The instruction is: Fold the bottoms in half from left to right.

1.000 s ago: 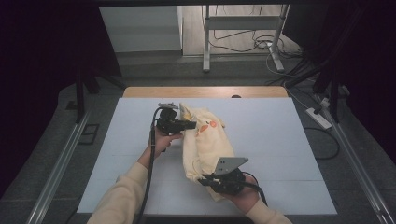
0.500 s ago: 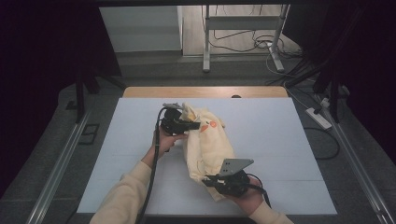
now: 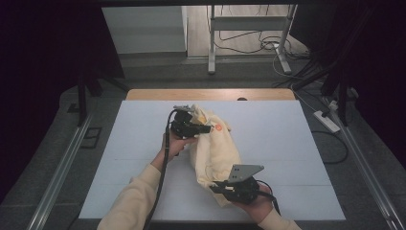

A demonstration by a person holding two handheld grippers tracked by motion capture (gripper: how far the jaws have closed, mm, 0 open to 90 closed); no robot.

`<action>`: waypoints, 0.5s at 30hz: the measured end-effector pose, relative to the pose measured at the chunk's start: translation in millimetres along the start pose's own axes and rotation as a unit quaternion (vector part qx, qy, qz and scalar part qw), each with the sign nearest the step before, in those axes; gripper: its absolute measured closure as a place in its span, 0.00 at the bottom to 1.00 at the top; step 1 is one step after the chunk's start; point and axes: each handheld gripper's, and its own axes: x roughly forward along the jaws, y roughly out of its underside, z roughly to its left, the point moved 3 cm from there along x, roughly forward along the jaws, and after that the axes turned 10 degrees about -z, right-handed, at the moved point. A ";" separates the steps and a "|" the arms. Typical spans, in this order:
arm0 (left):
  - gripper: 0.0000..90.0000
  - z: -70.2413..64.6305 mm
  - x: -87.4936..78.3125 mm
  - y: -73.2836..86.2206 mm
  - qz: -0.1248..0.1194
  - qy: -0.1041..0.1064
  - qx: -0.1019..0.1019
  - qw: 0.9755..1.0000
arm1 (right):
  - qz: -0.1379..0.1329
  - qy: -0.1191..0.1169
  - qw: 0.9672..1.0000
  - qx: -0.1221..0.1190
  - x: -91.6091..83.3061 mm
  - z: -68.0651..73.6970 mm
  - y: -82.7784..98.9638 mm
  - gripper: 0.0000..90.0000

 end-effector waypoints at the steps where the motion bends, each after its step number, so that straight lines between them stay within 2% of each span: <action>1: 0.95 -0.4 1.2 -0.1 0.001 0.001 0.001 1.000 | 0.000 0.000 1.000 0.000 -0.5 0.1 0.3 0.91; 15: 0.95 -6.0 21.2 4.0 0.019 0.001 0.001 1.000 | 0.002 0.003 1.000 0.004 -6.1 -0.8 5.2 0.91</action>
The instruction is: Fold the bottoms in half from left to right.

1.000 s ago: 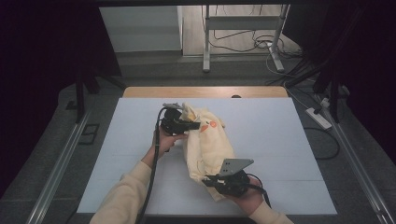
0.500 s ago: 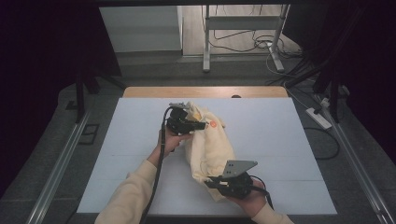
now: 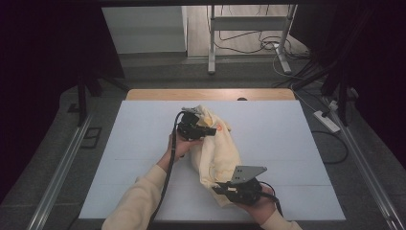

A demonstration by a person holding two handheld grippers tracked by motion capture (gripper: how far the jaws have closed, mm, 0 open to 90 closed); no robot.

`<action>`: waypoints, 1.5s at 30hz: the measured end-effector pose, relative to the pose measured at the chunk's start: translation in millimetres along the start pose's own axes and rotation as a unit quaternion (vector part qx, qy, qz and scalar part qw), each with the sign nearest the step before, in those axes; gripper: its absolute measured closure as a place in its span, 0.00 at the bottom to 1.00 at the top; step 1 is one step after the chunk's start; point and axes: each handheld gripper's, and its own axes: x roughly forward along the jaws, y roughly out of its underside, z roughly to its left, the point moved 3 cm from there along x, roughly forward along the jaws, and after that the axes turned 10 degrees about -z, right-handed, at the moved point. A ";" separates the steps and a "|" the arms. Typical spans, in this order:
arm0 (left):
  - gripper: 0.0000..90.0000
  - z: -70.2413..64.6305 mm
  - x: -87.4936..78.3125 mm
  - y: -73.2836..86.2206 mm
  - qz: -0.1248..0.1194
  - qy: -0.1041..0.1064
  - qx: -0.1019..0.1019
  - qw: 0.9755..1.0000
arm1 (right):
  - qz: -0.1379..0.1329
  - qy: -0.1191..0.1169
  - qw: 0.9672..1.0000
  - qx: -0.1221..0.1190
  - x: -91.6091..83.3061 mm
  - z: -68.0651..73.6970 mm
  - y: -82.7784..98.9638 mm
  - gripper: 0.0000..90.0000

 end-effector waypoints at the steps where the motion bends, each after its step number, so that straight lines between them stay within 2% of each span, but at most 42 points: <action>1: 0.95 -0.1 1.4 0.5 0.001 0.000 -0.001 1.000 | 0.000 0.001 1.000 0.001 -0.6 -0.2 0.3 0.91; 18: 0.95 4.5 22.2 8.1 0.017 -0.005 -0.013 1.000 | 0.003 0.010 1.000 0.017 -11.0 -8.7 9.2 0.91; 36: 0.94 8.6 39.0 15.2 0.034 -0.006 -0.017 0.999 | 0.003 0.017 1.000 0.018 -15.2 -9.5 13.7 0.91; 45: 0.94 10.1 47.3 18.2 0.042 -0.011 -0.019 0.999 | 0.006 0.022 0.999 0.023 -17.1 -14.7 17.3 0.91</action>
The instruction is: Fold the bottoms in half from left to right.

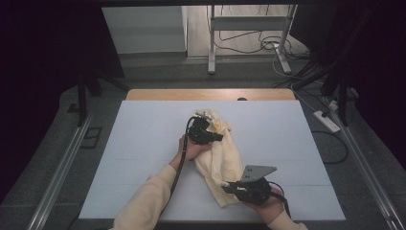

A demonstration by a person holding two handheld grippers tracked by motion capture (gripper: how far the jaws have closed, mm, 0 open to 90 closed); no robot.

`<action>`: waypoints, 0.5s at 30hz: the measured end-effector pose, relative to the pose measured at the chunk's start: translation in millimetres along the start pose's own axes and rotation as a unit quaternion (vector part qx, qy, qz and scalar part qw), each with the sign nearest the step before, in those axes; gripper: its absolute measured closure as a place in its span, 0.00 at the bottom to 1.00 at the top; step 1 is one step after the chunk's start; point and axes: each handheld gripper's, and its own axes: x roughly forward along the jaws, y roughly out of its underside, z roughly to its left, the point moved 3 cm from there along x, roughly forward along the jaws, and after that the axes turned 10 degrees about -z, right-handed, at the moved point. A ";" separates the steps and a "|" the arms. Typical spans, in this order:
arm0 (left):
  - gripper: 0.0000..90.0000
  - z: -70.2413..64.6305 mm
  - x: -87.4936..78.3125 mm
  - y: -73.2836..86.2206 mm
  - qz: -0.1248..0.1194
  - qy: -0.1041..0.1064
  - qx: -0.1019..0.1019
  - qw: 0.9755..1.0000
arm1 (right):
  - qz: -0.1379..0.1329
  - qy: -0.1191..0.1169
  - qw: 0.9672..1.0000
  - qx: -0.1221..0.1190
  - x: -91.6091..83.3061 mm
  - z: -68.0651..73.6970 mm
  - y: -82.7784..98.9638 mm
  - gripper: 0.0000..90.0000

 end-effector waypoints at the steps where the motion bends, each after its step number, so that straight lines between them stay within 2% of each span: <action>1: 0.94 0.1 0.4 0.0 0.000 0.000 0.000 1.000 | 0.001 0.000 1.000 -0.001 -0.1 0.0 0.2 0.91; 15: 0.93 0.3 2.9 0.4 -0.001 0.001 -0.004 1.000 | 0.010 0.009 1.000 0.007 -8.1 -6.9 7.7 0.91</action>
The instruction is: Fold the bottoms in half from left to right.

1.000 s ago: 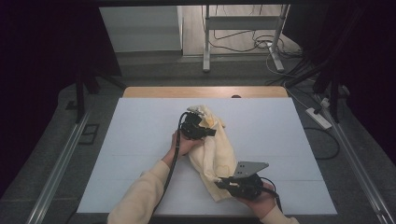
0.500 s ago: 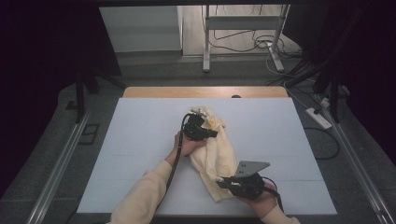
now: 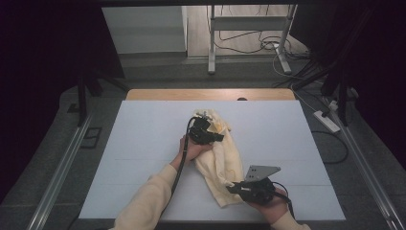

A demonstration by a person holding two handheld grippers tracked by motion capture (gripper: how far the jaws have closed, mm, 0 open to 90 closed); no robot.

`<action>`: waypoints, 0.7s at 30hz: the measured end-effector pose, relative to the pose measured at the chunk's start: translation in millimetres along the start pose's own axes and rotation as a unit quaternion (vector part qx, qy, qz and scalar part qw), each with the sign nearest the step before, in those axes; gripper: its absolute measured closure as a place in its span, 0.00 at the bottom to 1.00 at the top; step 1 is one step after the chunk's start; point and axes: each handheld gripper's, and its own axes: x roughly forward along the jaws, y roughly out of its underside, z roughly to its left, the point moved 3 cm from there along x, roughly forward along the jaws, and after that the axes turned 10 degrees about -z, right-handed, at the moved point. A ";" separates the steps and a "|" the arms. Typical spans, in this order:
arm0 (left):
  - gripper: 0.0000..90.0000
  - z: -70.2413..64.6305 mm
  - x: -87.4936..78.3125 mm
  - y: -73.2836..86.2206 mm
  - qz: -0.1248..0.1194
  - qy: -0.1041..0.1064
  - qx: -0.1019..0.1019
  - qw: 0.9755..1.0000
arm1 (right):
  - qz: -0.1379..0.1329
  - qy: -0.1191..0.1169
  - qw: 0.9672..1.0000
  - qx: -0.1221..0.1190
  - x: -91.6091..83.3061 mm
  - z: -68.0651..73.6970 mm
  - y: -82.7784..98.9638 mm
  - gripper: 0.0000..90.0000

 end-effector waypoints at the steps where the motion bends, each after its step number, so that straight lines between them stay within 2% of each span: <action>1: 0.93 0.0 0.2 0.1 0.000 0.001 0.000 1.000 | -0.001 0.001 1.000 0.002 -0.4 -0.5 0.5 0.91; 7: 0.91 0.2 -0.3 -0.2 -0.001 0.002 -0.002 1.000 | 0.002 0.005 1.000 0.003 -2.6 -3.0 2.8 0.91; 8: 0.90 0.2 -0.8 -0.4 -0.003 0.004 -0.002 1.000 | 0.001 0.005 1.000 0.004 -2.8 -3.3 3.1 0.91; 9: 0.83 -0.3 -1.7 -0.7 -0.005 0.007 -0.003 1.000 | 0.001 0.007 1.000 0.004 -3.6 -3.9 3.6 0.90; 10: 0.76 -1.1 -3.4 -1.5 -0.008 0.011 -0.003 1.000 | -0.002 0.009 1.000 0.003 -4.1 -4.1 3.5 0.88; 11: 0.70 -2.2 -5.9 -2.6 -0.014 0.014 -0.003 1.000 | -0.005 0.013 1.000 0.003 -5.1 -4.3 3.1 0.81; 12: 0.70 -3.2 -9.0 -3.8 -0.020 0.014 -0.002 1.000 | -0.005 0.013 1.000 0.003 -5.1 -4.3 3.1 0.81; 14: 0.58 -6.3 -15.5 -6.2 -0.031 0.002 0.003 1.000 | -0.008 0.022 1.000 0.010 -7.5 -6.1 1.1 0.64; 17: 0.48 -9.3 -26.9 -8.1 -0.039 -0.005 0.012 0.999 | -0.024 0.039 0.999 0.029 -16.2 -10.6 -4.4 0.51; 21: 0.45 -10.9 -42.9 -6.6 -0.057 -0.016 0.013 0.998 | -0.035 0.042 0.998 0.036 -21.6 -12.3 -10.0 0.48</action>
